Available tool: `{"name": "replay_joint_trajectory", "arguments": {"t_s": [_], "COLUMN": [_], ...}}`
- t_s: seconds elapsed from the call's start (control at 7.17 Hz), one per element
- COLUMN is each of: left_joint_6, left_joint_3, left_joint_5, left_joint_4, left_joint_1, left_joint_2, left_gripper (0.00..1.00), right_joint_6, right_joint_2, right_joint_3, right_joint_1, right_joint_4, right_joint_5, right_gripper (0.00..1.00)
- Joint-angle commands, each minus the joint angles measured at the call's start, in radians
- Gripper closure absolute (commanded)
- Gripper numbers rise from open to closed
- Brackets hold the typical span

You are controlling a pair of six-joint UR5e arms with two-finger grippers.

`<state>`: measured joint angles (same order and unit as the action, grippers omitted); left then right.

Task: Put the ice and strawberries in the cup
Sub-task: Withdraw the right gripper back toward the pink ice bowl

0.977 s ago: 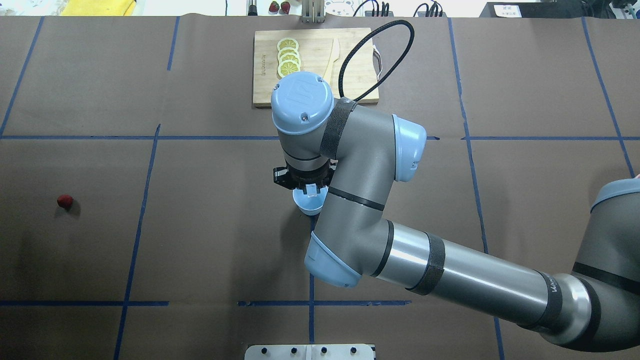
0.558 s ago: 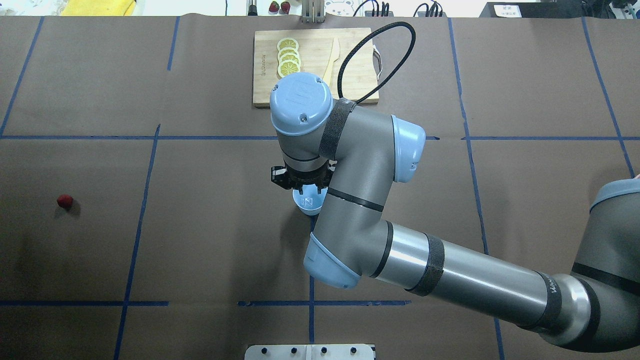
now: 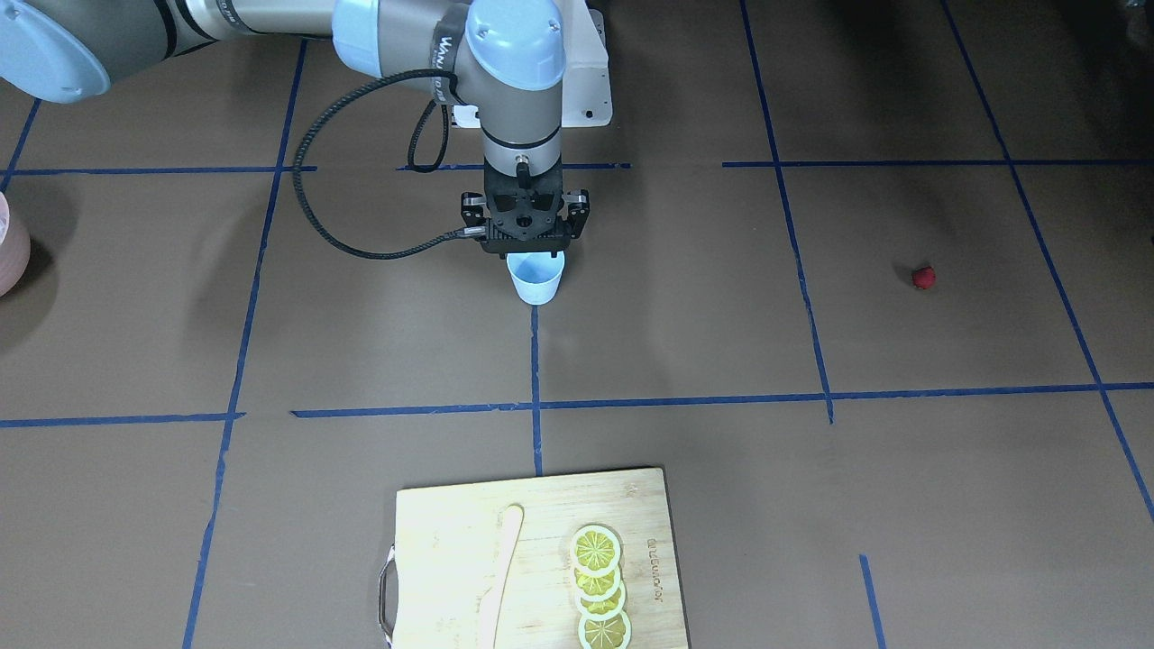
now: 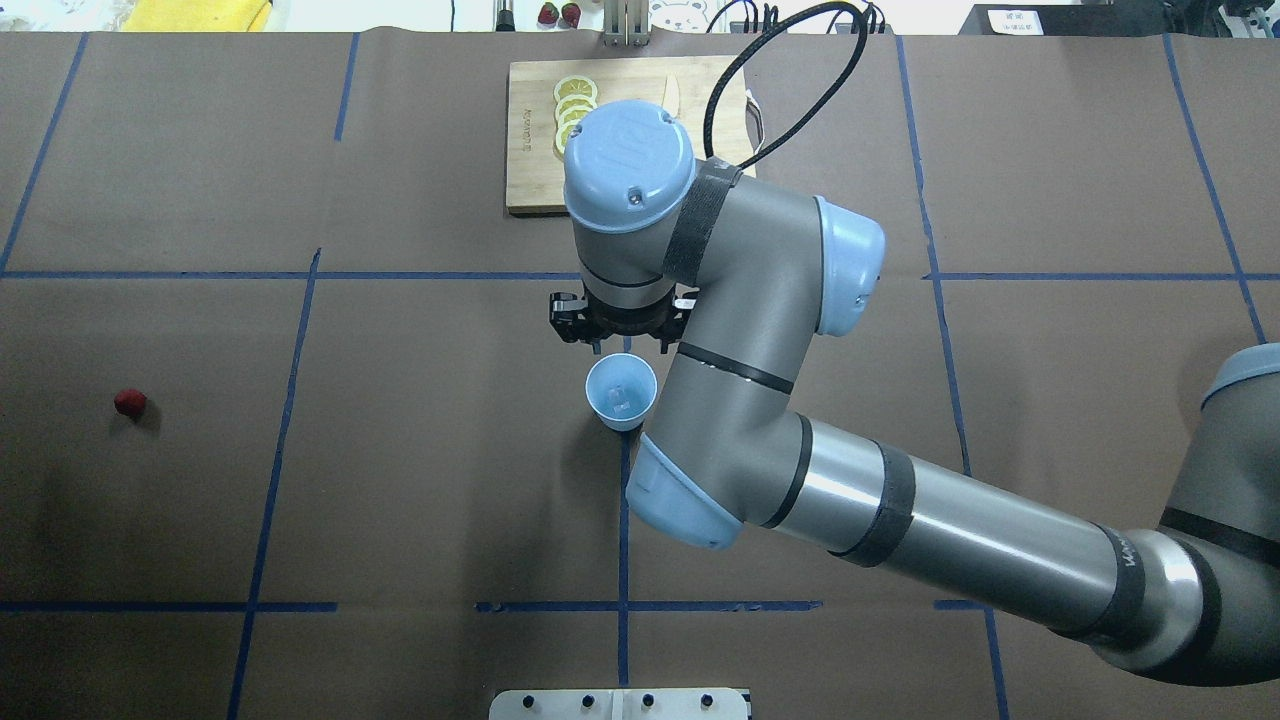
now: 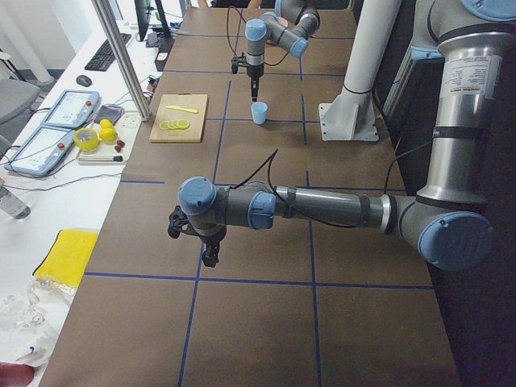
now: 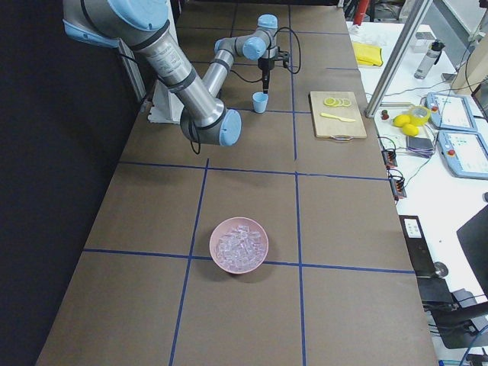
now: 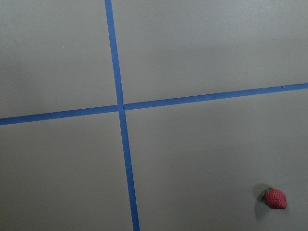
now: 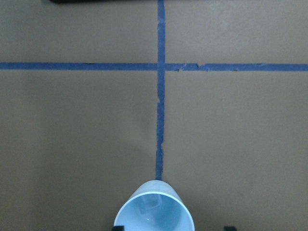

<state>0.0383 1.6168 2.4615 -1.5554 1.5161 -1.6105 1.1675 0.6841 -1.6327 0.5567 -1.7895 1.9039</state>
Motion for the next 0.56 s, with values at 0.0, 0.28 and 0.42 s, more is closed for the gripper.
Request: {"name": "replay_joint_trajectory", "arguments": {"t_s": [0.0, 0.28, 0.42], "left_joint_6": [0.0, -0.015, -0.018], "left_joint_3": [0.0, 0.015, 0.023], "left_joint_5": [0.002, 0.004, 0.004], "left_joint_4": [0.0, 0.001, 0.002], "left_joint_1": [-0.001, -0.001, -0.001], "left_joint_2": [0.0, 0.001, 0.001], "left_gripper": [0.0, 0.0, 0.0], "right_joint_6": [-0.014, -0.166, -0.233], "right_joint_2": [0.143, 0.297, 0.311], "right_joint_3": [-0.186, -0.371, -0.419], "right_joint_1": [0.057, 0.127, 0.181], "right_joint_4": [-0.004, -0.087, -0.166], "right_joint_5": [0.009, 0.011, 0.039], "right_gripper": [0.0, 0.0, 0.0]}}
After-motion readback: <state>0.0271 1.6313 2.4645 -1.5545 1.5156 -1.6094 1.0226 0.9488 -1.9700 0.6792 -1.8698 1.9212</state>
